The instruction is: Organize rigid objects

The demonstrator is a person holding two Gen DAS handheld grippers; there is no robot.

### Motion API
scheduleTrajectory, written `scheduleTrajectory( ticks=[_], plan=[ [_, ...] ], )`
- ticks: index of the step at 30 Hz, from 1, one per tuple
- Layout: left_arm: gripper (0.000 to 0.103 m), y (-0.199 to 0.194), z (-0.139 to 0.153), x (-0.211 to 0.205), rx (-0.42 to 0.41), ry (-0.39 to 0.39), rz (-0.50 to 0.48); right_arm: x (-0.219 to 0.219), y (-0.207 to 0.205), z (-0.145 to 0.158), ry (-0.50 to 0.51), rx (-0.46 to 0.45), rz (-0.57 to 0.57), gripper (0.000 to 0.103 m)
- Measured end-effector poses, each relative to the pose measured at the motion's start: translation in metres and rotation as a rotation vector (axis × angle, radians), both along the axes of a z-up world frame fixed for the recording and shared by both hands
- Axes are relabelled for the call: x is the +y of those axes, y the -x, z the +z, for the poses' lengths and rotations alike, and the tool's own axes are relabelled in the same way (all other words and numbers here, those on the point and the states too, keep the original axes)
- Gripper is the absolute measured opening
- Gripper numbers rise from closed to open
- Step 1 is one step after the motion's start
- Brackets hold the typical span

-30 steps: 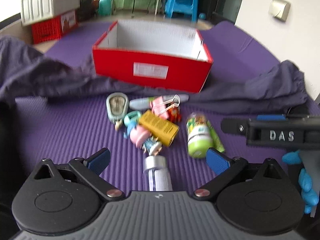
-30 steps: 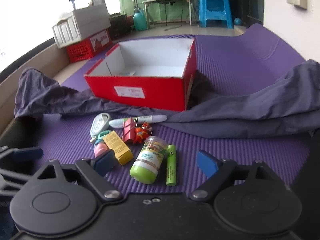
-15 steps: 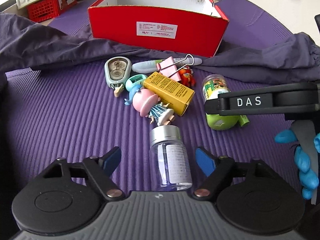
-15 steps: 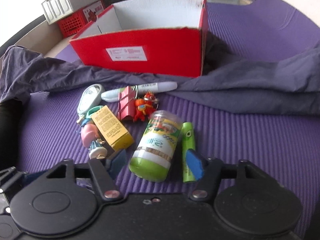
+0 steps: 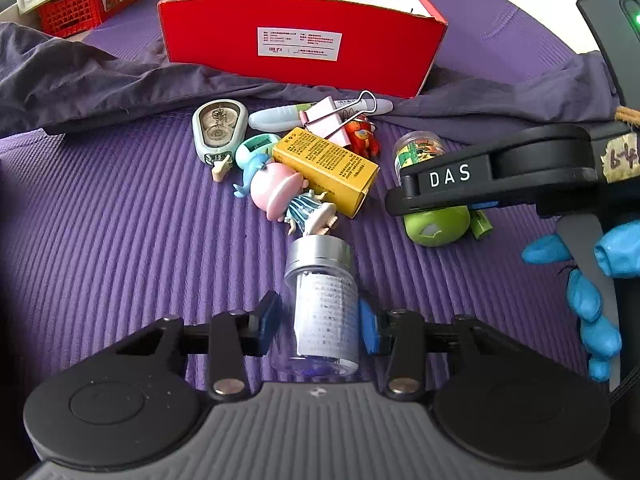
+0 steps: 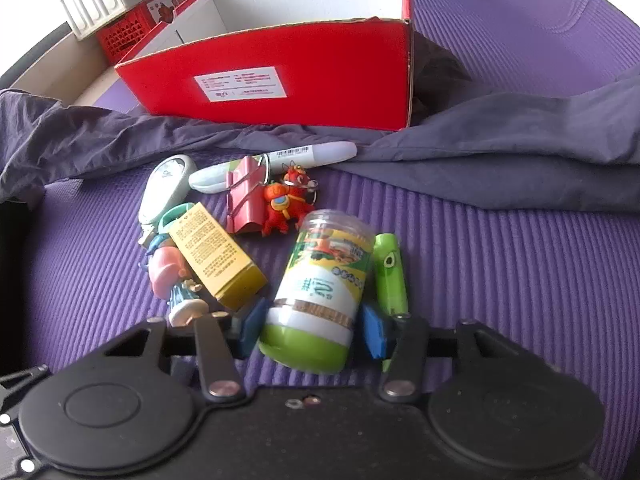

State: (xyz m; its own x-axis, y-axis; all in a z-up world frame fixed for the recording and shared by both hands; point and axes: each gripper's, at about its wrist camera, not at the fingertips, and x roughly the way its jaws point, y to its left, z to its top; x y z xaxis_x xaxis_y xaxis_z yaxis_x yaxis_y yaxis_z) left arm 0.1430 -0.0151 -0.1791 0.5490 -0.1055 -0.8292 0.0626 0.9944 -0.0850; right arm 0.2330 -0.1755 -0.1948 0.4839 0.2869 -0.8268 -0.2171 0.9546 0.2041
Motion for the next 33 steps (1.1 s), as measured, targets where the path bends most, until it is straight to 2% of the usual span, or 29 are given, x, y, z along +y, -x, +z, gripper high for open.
scheduleTrajectory(
  ticks=[9,20,28,33],
  plan=[
    [0.04,-0.001,0.002,0.009,0.026,0.029,0.031,-0.001,0.006,0.008,0.012,0.002,-0.011,0.048],
    [0.04,0.005,0.022,0.014,-0.013,0.043,0.047,-0.005,0.026,0.036,-0.033,-0.025,0.011,0.045],
    [0.04,0.002,0.057,0.023,-0.059,0.046,0.058,-0.01,0.043,0.06,-0.05,-0.066,0.023,0.045],
    [0.04,-0.011,0.089,0.029,-0.1,0.058,0.058,-0.015,0.044,0.091,-0.078,-0.128,0.024,0.045]
  ],
)
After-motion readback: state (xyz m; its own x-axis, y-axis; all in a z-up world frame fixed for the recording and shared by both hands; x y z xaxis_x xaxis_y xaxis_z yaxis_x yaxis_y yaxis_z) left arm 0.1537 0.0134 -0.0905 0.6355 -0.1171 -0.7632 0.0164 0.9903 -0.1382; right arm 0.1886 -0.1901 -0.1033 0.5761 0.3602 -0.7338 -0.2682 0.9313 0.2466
